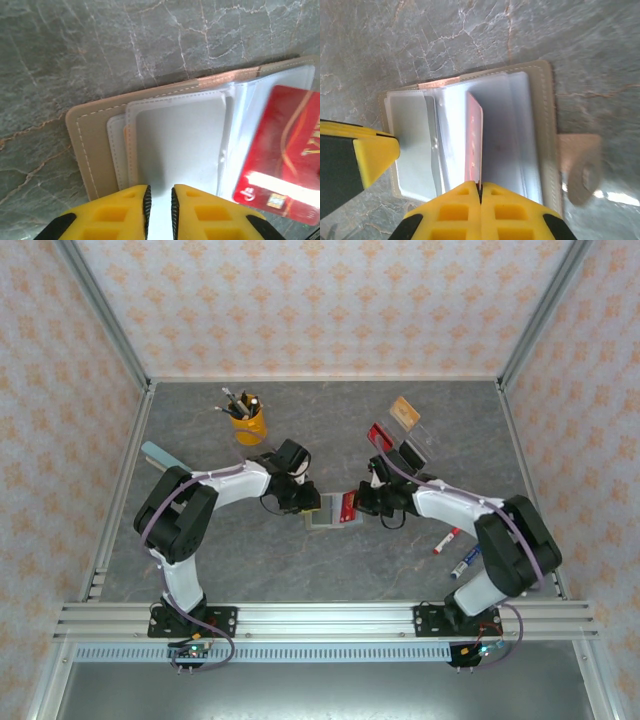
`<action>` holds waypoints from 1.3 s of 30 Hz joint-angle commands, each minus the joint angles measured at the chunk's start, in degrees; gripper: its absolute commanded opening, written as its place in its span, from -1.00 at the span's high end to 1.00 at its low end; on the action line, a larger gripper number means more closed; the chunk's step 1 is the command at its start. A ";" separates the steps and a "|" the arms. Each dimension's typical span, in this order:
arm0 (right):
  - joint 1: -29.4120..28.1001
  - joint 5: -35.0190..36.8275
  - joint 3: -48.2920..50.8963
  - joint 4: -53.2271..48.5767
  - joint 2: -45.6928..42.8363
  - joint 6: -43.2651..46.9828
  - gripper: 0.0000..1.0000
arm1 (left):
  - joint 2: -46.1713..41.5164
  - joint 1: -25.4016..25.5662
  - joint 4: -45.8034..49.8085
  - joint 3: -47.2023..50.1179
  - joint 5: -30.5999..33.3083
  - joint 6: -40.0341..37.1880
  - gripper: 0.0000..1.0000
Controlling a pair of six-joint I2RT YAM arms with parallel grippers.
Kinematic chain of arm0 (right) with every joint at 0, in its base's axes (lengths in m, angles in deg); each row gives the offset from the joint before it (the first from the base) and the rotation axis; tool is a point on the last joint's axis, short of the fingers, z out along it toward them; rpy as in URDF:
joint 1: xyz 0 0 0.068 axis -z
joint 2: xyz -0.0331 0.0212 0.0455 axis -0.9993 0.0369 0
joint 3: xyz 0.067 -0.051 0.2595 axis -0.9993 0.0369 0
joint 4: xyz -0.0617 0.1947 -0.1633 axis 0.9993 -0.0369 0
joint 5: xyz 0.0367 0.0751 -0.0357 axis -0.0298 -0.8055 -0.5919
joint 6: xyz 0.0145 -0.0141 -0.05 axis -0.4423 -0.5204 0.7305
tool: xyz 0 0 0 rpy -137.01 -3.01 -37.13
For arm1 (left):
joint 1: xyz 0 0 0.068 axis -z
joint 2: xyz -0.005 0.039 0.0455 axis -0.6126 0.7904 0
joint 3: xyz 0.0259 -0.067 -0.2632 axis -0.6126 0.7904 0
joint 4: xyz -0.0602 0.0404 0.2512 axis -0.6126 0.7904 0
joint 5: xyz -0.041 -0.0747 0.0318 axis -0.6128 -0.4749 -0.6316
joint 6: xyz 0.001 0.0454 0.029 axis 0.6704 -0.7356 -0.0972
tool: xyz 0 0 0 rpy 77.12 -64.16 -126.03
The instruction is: Take the credit cards out of the card holder
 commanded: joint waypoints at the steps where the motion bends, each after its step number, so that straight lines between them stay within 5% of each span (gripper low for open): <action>1: 0.20 4.09 -0.02 -5.01 -5.84 2.89 1.00 | -3.00 0.15 3.88 -2.44 2.82 -0.33 0.34; 9: 0.20 16.06 -10.92 -13.58 -14.75 13.86 1.00 | -10.99 -0.43 12.04 -6.16 11.32 -1.77 -0.42; 19: 0.60 26.71 -32.16 -21.57 -2.58 35.39 1.00 | -22.66 -4.56 17.90 1.45 25.00 -3.18 -0.93; 28: 6.95 18.47 -49.25 -28.75 14.05 46.53 1.00 | -27.72 -7.51 17.49 6.72 25.17 -3.54 -1.00; 39: 11.65 16.52 -60.70 -39.23 30.00 53.94 1.00 | -28.50 -8.14 16.64 8.49 22.80 -3.69 -1.00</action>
